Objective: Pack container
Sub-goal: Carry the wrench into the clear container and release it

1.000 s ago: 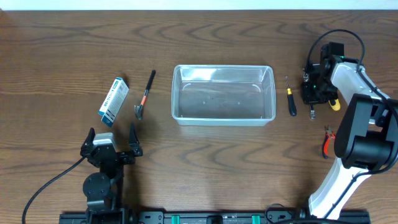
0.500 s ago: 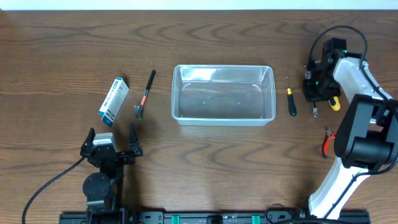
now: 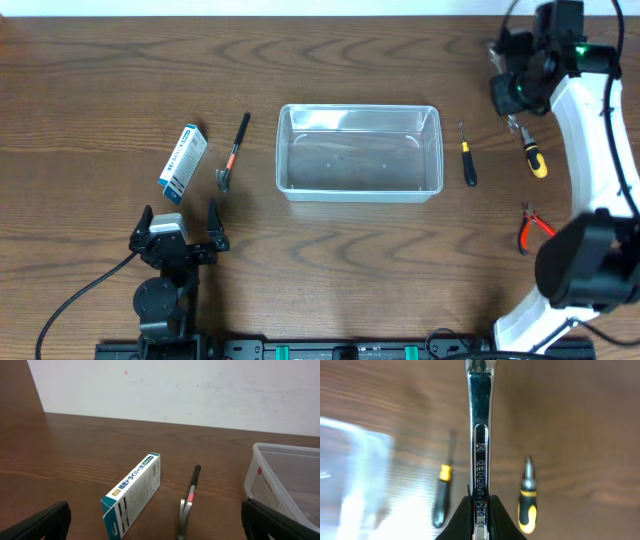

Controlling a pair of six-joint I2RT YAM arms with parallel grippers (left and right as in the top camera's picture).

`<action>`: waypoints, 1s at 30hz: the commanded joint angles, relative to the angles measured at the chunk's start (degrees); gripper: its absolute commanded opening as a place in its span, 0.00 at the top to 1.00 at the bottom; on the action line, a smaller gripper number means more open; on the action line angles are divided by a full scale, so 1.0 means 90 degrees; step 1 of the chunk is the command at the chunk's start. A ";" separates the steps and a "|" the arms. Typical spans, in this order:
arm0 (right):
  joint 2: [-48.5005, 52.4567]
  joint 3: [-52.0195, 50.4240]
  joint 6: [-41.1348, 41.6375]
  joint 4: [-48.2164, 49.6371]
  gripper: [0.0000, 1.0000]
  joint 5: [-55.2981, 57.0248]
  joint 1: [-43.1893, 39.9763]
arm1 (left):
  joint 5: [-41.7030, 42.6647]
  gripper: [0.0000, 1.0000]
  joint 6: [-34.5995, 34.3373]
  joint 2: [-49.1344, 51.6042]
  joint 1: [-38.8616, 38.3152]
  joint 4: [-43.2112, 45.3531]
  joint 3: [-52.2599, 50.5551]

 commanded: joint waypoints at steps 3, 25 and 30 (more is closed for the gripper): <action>-0.0719 0.0148 -0.1258 -0.0121 0.99 -0.0850 0.0850 | -0.0007 0.02 0.0041 0.0002 -0.0027 -0.0102 -0.0172; 0.0323 0.0138 -0.3203 -0.0792 0.99 -0.1035 0.3014 | -0.0007 0.02 0.0039 0.0002 -0.0027 -0.0102 -0.0172; 0.1044 0.0138 -0.3378 -0.1001 0.99 -0.0952 0.3024 | -0.0007 0.02 0.0039 0.0002 -0.0027 -0.0102 -0.0172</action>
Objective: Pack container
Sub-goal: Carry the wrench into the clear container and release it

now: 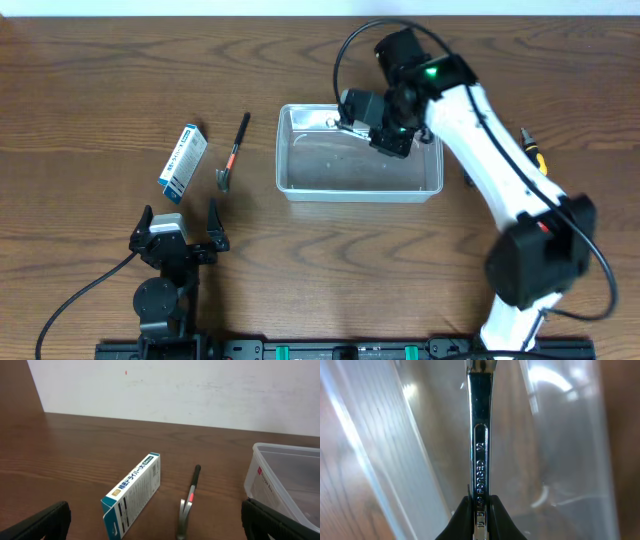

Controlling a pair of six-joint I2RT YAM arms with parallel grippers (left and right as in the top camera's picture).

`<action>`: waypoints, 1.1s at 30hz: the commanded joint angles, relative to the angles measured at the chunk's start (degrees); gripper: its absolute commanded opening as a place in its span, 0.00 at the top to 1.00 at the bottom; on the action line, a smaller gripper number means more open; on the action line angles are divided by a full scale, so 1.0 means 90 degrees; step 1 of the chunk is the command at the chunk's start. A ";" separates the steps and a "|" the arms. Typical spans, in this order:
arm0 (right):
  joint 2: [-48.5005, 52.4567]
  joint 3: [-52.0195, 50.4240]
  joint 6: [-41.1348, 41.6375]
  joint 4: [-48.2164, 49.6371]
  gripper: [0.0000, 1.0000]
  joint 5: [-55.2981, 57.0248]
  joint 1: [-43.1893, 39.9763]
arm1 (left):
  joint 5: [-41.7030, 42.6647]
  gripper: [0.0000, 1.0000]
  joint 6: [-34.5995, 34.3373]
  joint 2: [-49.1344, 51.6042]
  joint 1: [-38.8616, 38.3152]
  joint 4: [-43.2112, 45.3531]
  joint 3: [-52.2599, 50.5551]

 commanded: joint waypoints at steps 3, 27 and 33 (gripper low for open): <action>0.0714 0.0107 -0.0238 -0.0100 0.99 0.0039 0.0080 | -0.0007 0.02 0.0039 0.0002 -0.0027 -0.0102 -0.0172; 0.1634 0.0151 0.0277 0.0066 0.62 -0.0117 0.0087 | -0.0007 0.02 0.0039 0.0002 -0.0027 -0.0102 -0.0172; 0.1469 0.1042 0.1122 -0.0391 0.61 -0.0170 0.0090 | -0.0007 0.02 0.0039 0.0002 -0.0027 -0.0102 -0.0172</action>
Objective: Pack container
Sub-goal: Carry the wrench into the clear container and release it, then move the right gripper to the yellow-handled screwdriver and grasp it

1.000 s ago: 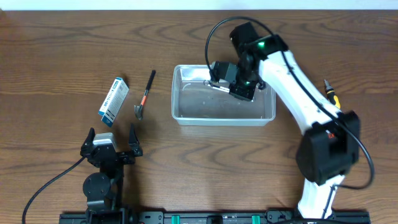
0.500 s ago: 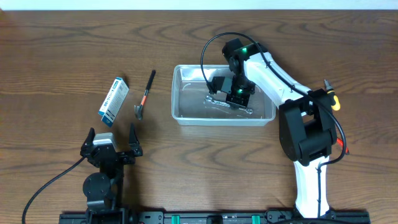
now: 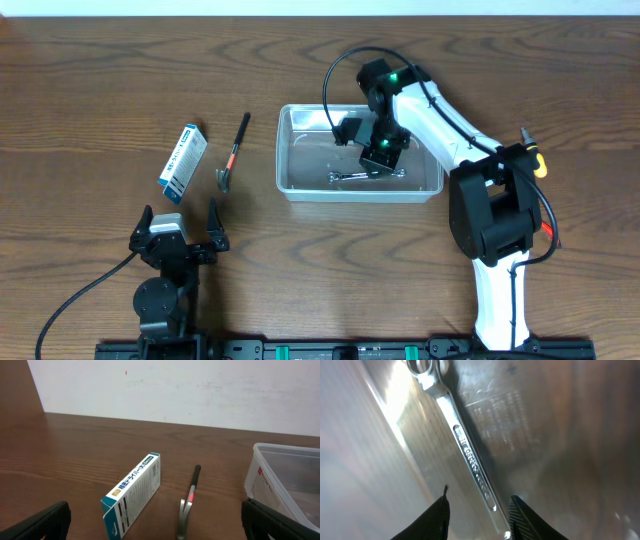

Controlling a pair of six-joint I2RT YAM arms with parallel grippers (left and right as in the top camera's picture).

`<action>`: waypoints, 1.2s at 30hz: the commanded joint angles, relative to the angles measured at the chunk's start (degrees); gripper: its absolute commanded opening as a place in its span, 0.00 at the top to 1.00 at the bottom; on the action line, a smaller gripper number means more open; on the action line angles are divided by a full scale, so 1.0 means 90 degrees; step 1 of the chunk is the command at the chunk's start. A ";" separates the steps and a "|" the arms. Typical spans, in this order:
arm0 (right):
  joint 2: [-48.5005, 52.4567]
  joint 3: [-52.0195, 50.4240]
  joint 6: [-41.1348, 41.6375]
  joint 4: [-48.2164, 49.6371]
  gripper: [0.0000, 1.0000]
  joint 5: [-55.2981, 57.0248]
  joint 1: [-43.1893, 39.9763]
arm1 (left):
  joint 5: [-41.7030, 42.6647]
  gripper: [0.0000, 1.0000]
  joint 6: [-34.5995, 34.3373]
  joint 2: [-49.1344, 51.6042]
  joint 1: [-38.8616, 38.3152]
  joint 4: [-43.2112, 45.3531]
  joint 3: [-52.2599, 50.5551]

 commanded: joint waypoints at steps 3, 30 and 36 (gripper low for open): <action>-0.0236 0.1598 0.1562 -0.0542 0.57 -0.0039 0.0058 | -0.0005 0.02 0.0039 0.0002 -0.0027 -0.0102 -0.0172; -0.0724 0.1107 0.3553 -0.1151 0.51 0.0673 -0.2800 | -0.0007 0.02 0.0039 0.0002 -0.0027 -0.0102 -0.0172; -0.0724 -0.0090 0.3483 -0.0138 0.49 0.0867 -0.2805 | -0.0005 0.02 0.0039 0.0002 -0.0027 -0.0102 -0.0172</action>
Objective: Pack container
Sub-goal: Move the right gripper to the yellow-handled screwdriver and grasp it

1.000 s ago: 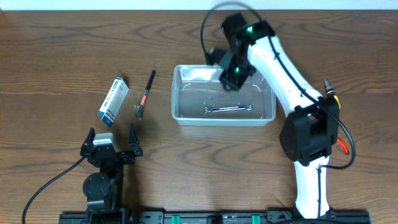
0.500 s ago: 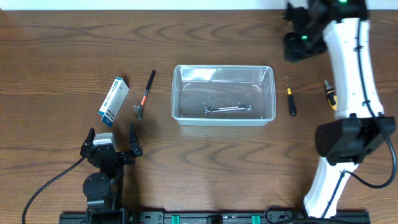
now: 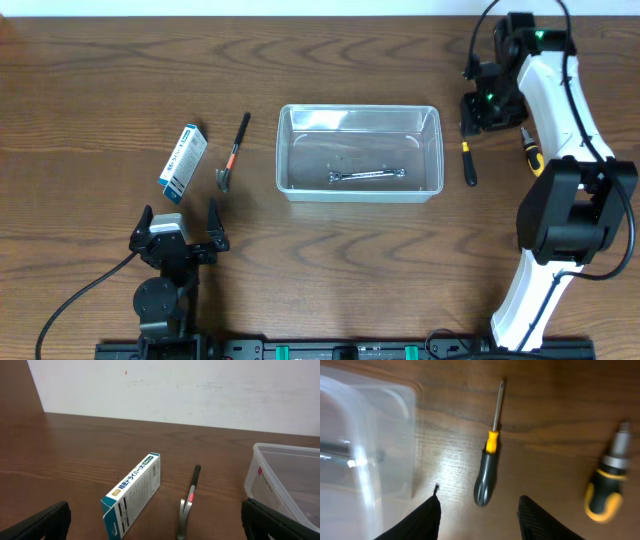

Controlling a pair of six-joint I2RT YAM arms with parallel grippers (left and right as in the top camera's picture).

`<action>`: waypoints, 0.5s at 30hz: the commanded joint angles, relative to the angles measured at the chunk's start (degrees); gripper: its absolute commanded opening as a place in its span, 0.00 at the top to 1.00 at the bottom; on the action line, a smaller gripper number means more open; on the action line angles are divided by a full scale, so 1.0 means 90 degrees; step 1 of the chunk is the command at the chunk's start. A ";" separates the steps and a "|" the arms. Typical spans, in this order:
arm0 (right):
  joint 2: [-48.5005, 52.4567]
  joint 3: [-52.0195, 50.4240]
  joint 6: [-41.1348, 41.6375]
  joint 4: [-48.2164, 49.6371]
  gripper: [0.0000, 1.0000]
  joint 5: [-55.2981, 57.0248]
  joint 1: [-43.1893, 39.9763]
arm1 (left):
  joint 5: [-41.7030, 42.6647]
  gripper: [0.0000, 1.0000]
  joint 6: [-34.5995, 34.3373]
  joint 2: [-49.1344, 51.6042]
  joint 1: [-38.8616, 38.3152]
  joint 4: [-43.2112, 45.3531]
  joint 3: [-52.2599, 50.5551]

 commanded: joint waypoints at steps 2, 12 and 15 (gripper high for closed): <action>-0.0073 -0.0605 -0.0061 0.0430 0.49 0.0299 -0.0029 | -0.0005 0.02 0.0039 0.0002 -0.0027 -0.0102 -0.0172; -0.0073 -0.2059 -0.0131 0.1477 0.54 0.0328 -0.0041 | -0.0005 0.02 0.0039 0.0002 -0.0027 -0.0102 -0.0172; -0.0073 -0.2412 -0.0041 0.1775 0.53 0.0350 -0.0073 | -0.0007 0.02 0.0039 0.0002 -0.0027 -0.0104 -0.0172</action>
